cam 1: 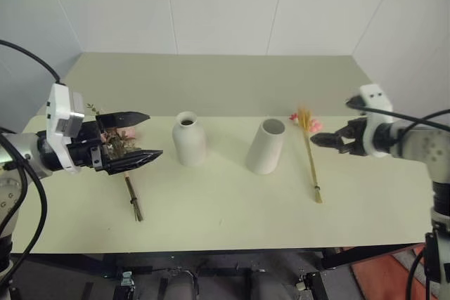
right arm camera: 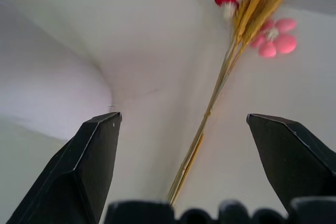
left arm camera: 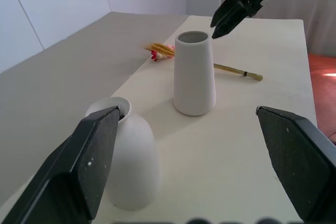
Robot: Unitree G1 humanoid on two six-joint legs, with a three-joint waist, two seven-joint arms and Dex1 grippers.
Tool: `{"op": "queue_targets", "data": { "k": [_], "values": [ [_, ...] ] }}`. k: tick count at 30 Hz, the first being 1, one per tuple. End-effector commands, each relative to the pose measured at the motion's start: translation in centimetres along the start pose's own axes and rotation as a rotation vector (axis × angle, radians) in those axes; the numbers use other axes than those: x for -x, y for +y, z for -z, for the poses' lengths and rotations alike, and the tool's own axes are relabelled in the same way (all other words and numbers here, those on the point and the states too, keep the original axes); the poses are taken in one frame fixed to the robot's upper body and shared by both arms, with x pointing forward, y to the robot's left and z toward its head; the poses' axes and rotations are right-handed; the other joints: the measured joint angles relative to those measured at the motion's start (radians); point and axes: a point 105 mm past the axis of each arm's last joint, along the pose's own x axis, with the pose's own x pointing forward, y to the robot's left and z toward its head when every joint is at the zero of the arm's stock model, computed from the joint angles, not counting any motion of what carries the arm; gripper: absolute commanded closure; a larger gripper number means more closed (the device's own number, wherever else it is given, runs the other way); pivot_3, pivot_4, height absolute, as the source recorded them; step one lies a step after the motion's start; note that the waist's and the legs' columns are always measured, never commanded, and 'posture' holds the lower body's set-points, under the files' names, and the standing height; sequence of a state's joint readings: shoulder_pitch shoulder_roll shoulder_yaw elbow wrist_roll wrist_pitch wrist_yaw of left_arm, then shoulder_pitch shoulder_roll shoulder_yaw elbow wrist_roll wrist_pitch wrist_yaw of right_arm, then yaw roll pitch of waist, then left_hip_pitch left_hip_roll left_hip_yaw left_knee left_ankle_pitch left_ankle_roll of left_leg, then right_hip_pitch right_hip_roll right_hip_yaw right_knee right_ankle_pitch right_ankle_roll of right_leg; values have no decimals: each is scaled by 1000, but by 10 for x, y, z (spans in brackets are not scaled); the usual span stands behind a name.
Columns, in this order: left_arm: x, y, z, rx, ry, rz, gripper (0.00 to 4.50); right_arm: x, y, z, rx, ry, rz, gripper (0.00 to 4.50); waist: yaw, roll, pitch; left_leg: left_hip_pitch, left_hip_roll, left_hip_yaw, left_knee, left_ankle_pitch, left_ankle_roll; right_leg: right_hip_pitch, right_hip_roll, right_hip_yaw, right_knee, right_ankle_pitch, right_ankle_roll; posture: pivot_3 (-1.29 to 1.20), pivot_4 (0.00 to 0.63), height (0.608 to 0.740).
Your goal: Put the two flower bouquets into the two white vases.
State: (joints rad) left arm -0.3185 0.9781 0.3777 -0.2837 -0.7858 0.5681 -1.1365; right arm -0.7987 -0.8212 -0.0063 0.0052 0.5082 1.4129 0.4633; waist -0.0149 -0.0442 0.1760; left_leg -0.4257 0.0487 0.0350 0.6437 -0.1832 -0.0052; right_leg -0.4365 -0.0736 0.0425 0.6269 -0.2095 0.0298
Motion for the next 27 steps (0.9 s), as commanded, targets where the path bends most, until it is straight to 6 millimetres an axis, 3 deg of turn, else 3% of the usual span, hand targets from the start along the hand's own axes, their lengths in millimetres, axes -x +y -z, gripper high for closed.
{"op": "queue_targets", "data": {
  "k": [1, 7, 8, 12, 18, 21, 25, 27],
  "values": [
    [4, 5, -10, -58, -17, 14, 0, -16, -9, 2, -3, 69, 95, 35, -1, 0, 0, -2, 0, 0, 0, 0, 0, -2, 0, 0, 1, 0, 0, 0, 150, 740],
    [9, 10, -9, -69, -26, 23, 0, -53, -13, 12, 19, 139, 152, 35, -5, 0, 0, -4, 0, 0, 0, 0, 0, -4, 1, 0, 1, 1, 0, 0, 150, 740],
    [9, 10, -8, -68, -26, 23, 0, -58, -14, 13, 17, 144, 160, 202, -6, 0, 0, -4, 0, 0, 0, 0, 0, -4, 1, 0, 1, 1, 0, 0, 150, 740],
    [12, 9, -7, -68, -23, 20, 0, -66, -14, 11, 27, 125, 166, 1182, -8, 0, 0, -3, 0, 0, 1, 0, 0, -3, 1, 0, 2, 1, 1, 0, 150, 740],
    [14, 8, -5, -63, -15, 12, 0, -64, -16, 5, 18, 69, 169, 3294, -9, 0, 0, -1, 1, 0, 1, 0, 0, -2, 1, 0, 2, 1, 1, 0, 150, 740],
    [13, 8, -4, -61, -15, 12, 0, -50, -23, -13, -44, -51, 202, 4299, -9, 0, 0, -2, 1, 0, 1, 0, 0, -2, 1, 0, 2, 1, 1, 0, 150, 740],
    [12, 9, -3, -58, -15, 15, 0, -19, -23, -49, -48, -383, 223, 4409, -6, 0, 0, -2, 1, 0, 1, 0, 0, -3, 1, 0, 2, 1, 1, 0, 150, 740],
    [10, 9, -2, -52, -16, 21, 0, 10, -18, -75, -125, -599, 186, 4409, -7, 0, 0, -2, 1, -1, 0, 0, 0, -3, 1, 0, 2, 1, 1, 0, 150, 740]
  ]
}}
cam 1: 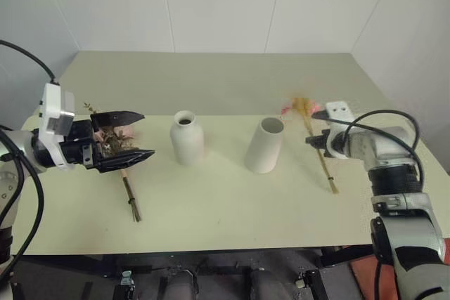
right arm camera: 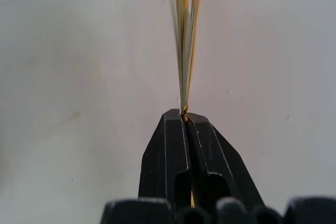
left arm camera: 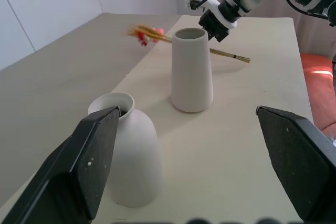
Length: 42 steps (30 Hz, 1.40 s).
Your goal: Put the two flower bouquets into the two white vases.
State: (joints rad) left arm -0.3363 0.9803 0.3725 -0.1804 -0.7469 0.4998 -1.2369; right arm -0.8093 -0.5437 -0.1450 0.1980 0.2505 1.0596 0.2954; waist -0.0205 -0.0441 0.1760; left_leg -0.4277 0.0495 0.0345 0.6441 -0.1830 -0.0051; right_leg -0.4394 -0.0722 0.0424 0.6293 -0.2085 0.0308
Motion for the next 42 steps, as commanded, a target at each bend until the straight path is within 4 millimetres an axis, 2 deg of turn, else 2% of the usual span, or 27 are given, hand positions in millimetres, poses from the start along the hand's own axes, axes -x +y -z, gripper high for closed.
{"op": "queue_targets", "data": {
  "k": [1, 3, 7, 13, 17, 29, 33, 36, 42],
  "values": [
    [0, 1, -7, -43, -11, 2, 0, 45, 0, -76, -130, -421, -43, 4409, -5, 0, 0, 0, 0, 0, 0, 0, 0, 0, 0, 0, 0, 0, 0, 0, 150, 740],
    [-2, 1, -7, -40, -12, 8, 0, 62, 5, -96, -193, -548, -98, 4409, -6, 0, 0, 1, 0, 0, 0, 0, 0, 0, 1, 1, 1, 0, 0, 0, 150, 740],
    [-6, 4, -6, -34, -10, 14, 0, 91, 33, -134, -191, -755, -225, 4409, -9, 0, 0, 1, 1, 0, 0, 0, 0, 0, 1, 0, 1, 0, 0, 0, 150, 740],
    [-5, 7, -6, -33, -6, 18, 0, 114, 75, -159, -167, -912, -381, 4409, -21, 0, 0, 1, 1, 0, 0, 0, 0, 1, 1, 0, 1, 0, 0, 0, 150, 740],
    [-4, 8, -6, -38, -3, 16, 0, 113, 95, -153, -138, -921, -463, 4409, -22, 1, 0, 1, 1, 0, 0, 0, 0, 0, 1, 0, 1, 0, 0, 0, 150, 740],
    [-4, 7, -8, -44, 6, 7, 0, 110, 123, -130, -181, -896, -593, 4409, -22, 1, 0, 1, 1, 0, 0, 0, 0, 0, 1, 0, 2, 0, -1, 0, 150, 740],
    [-6, 6, -8, -44, 7, 6, 0, 90, 119, -111, -168, -863, -541, 4409, -22, 1, 0, 2, 1, 0, 0, 0, 0, 1, 1, 0, 2, 0, 0, 0, 150, 740],
    [-5, 6, -8, -42, 8, 7, 0, 80, 113, -105, -170, -861, -506, 4409, -22, 1, 0, 2, 1, 0, 0, 0, 0, 1, 1, 0, 2, 0, 0, 0, 150, 740],
    [-7, 5, -9, -45, 8, 10, 0, 77, 112, -96, -159, -845, -502, 4409, -23, 1, 0, 2, 1, 0, 0, 0, 0, 0, 1, 0, 2, 0, -1, 0, 150, 740]
  ]
}}
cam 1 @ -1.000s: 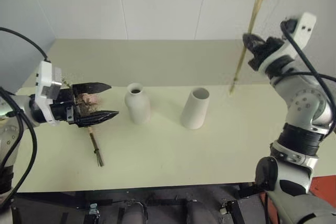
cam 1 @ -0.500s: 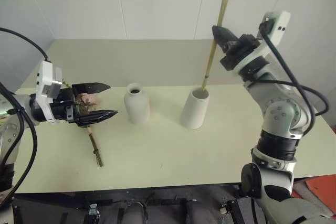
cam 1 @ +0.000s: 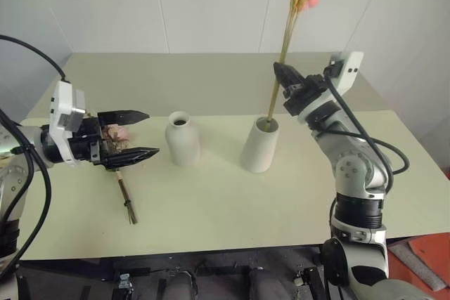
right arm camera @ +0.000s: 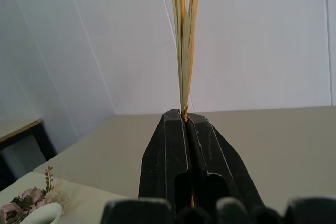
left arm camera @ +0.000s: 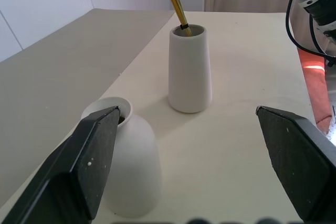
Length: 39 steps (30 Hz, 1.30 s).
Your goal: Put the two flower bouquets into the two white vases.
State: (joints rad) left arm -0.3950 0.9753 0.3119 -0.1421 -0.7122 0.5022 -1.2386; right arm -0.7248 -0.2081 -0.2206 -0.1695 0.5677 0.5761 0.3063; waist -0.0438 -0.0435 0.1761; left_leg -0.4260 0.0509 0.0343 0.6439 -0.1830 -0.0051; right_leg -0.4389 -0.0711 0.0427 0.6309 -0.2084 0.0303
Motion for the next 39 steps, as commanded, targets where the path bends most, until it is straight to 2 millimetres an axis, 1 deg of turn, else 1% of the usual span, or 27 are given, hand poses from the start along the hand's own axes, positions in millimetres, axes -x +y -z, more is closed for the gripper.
{"op": "queue_targets", "data": {
  "k": [1, 4, 7, 10, 12, 13, 15, 16, 19, 21, 24, 26, 27, 29, 31, 36, 39],
  "values": [
    [1, -1, -12, -51, -12, -1, 0, 6, 5, -9, 40, -38, -24, 4409, 1, 0, 0, 0, 0, 0, 0, 0, 0, 0, 0, 0, 0, 0, 0, 0, 150, 740],
    [2, -1, -12, -51, -11, -1, 0, 14, 6, 0, 53, -12, -28, 3740, 1, 0, 0, 0, 0, 0, 0, 0, 0, 0, 0, 0, 0, 0, 0, 0, 150, 740],
    [1, -2, -11, -53, -4, 1, 0, 21, 8, 6, 76, 5, -41, 2738, 1, 0, 0, 0, 0, 0, 0, 0, 0, 0, 0, 0, 0, 0, 0, 0, 150, 740],
    [1, -3, -11, -53, -3, -7, 0, 40, 10, 10, 141, 37, -69, 1651, 3, 0, 0, 0, 0, 0, 0, 0, 0, 0, 0, 0, 0, 0, 0, 0, 150, 740],
    [4, -2, -9, -46, 6, -33, 0, 54, 9, 9, 158, 52, -86, 959, 5, 0, 0, 0, 0, 0, 0, 0, 0, 0, 0, 0, -1, 0, 0, 0, 150, 740],
    [6, -1, -7, -41, 23, -59, 0, 62, 9, 7, 165, 64, -100, 589, 5, 0, 0, 0, 0, 0, 0, 0, 0, 0, -1, 0, -1, 0, 0, 0, 150, 740],
    [9, 1, 1, -24, 80, -120, 0, 76, 12, 5, 179, 109, -161, 7, 5, 0, 0, 0, -1, 0, 0, 0, 0, 1, -1, 0, -1, 0, 0, 0, 150, 740],
    [11, 2, 7, -18, 113, -158, 0, 84, 16, 5, 193, 147, -213, 7, 5, 0, 0, 1, 0, 0, 0, 0, 0, 1, -1, 0, -1, -1, 1, 0, 150, 740],
    [19, 10, 32, 33, 303, -311, 0, 107, 22, -2, 204, 270, -365, 7, 5, 0, 0, 2, 0, 0, 0, 0, 0, 2, -1, 0, -1, -3, 5, 0, 150, 740],
    [25, 18, 43, 116, 430, -427, 0, 115, 22, -8, 218, 334, -429, 7, 5, -1, 0, 3, 0, 0, 0, 0, 0, 2, -1, 0, -1, -4, 5, 0, 150, 740],
    [33, 29, 57, 219, 639, -578, 0, 118, 18, -14, 246, 381, -461, 7, 9, -1, 0, 4, 0, -1, 0, 0, 0, 4, 0, 0, -1, -4, 7, 0, 150, 740],
    [38, 33, 66, 296, 740, -676, 0, 117, 17, -17, 252, 395, -490, 7, 11, -1, 0, 6, 0, -2, 0, 0, 0, 6, 0, 0, -1, -4, 7, 0, 150, 740],
    [40, 31, 72, 346, 793, -708, 0, 116, 17, -18, 255, 412, -508, 7, 12, -1, 0, 7, -1, -1, 0, 0, 0, 7, 0, 0, -1, -5, 7, 0, 150, 740],
    [41, 21, 81, 420, 880, -718, 0, 115, 19, -22, 242, 440, -563, 7, 10, -1, 0, 6, -1, -1, 0, 0, 0, 7, 0, 0, -1, -5, 7, 0, 150, 740],
    [41, 15, 89, 464, 903, -720, 0, 115, 23, -26, 231, 452, -614, 7, 5, -1, 0, 6, -1, -2, 0, 0, 0, 6, 1, 0, -1, -5, 7, 0, 150, 740],
    [39, 17, 115, 520, 948, -793, 0, 113, 30, -31, 239, 454, -700, 7, 10, -2, 1, 3, 0, -3, 0, 0, 0, 3, 2, 0, -1, -4, 6, 0, 150, 740],
    [28, 19, 128, 521, 973, -826, 575, 112, 31, -31, 225, 464, -707, 0, 21, -2, 1, 4, -1, -3, 0, 0, 0, 4, 1, 0, -1, -4, 6, 0, 150, 740]
  ]
}}
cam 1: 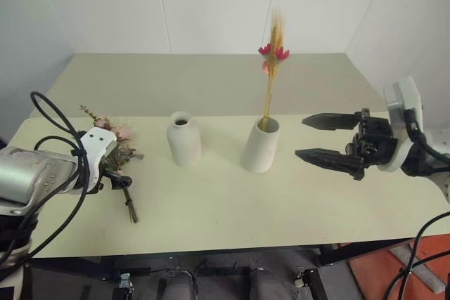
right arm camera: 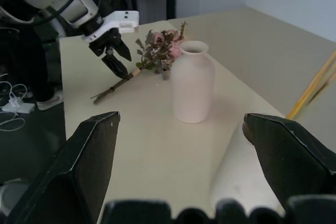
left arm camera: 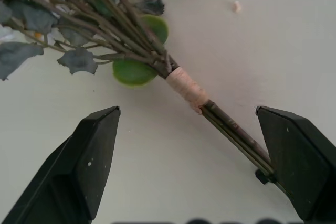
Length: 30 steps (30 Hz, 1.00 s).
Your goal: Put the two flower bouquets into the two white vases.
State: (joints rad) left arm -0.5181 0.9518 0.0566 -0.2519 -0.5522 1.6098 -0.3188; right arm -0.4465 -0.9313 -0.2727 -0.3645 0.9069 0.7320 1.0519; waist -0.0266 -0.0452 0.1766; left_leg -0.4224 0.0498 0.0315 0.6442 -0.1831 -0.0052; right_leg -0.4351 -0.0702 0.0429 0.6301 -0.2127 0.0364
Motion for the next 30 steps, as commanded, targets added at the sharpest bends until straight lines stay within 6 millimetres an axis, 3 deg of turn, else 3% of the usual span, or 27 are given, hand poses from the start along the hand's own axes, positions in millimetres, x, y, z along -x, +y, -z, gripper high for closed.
{"op": "queue_targets", "data": {
  "k": [1, 6, 12, 14, 18, 20, 22, 27, 30],
  "values": [
    [-10, -2, -7, 8, -3, -63, 853, 0, 3, -11, 26, -14, -25, 0, 9, 0, 0, 0, 0, 0, 0, 0, 0, 0, 0, 0, 0, 0, 0, 0, 150, 740],
    [-26, -5, -12, 72, 18, -78, 2468, -1, 9, -13, 39, -22, -28, 0, 23, 0, 0, 0, 0, 0, 0, 0, 0, 1, 0, 0, 0, 1, -2, 0, 150, 740],
    [-13, 16, -27, 105, -29, -178, 4344, 4, 7, -13, 39, -28, 8, 0, 15, 0, 0, 1, 0, 0, 0, 0, 0, 1, 0, 0, 0, 2, -3, 0, 150, 740],
    [-2, 31, -45, 156, -136, -261, 4411, 3, 7, -12, 36, -28, 12, 0, 13, 0, 0, 1, -1, 0, 0, 0, 0, 1, 0, 0, 0, 2, -4, 0, 150, 740],
    [36, 58, -99, 237, -602, -443, 4411, 2, 7, -12, 21, -49, 2, 0, 16, -1, 0, 0, -1, -1, 0, 0, 0, 1, -1, -1, 0, 4, -7, 0, 150, 740],
    [63, 52, -125, 239, -870, -385, 4411, 0, 5, -10, 24, -43, 15, 0, 18, -1, 0, -1, -1, -1, 1, 0, 0, 1, -1, -1, -1, 5, -7, 0, 150, 740],
    [87, 36, -144, 259, -1063, -193, 4411, -1, 4, -7, 24, -38, 23, 0, 19, -1, 0, -2, -2, 0, 1, 0, 0, 1, -3, -1, -1, 5, -7, 0, 150, 740],
    [135, -8, -172, 159, -1314, 282, 4411, -4, -2, 0, -9, -2, 73, 0, 19, -1, 0, -2, -3, 0, 2, 0, 0, 1, -4, -1, -1, 5, -6, 0, 150, 740],
    [149, -21, -180, 88, -1388, 406, 4411, -4, -3, 9, -23, 62, 105, 0, 16, -1, 0, -1, -3, 0, 2, 0, 0, 2, -4, -1, -1, 5, -5, 0, 150, 740]
  ]
}}
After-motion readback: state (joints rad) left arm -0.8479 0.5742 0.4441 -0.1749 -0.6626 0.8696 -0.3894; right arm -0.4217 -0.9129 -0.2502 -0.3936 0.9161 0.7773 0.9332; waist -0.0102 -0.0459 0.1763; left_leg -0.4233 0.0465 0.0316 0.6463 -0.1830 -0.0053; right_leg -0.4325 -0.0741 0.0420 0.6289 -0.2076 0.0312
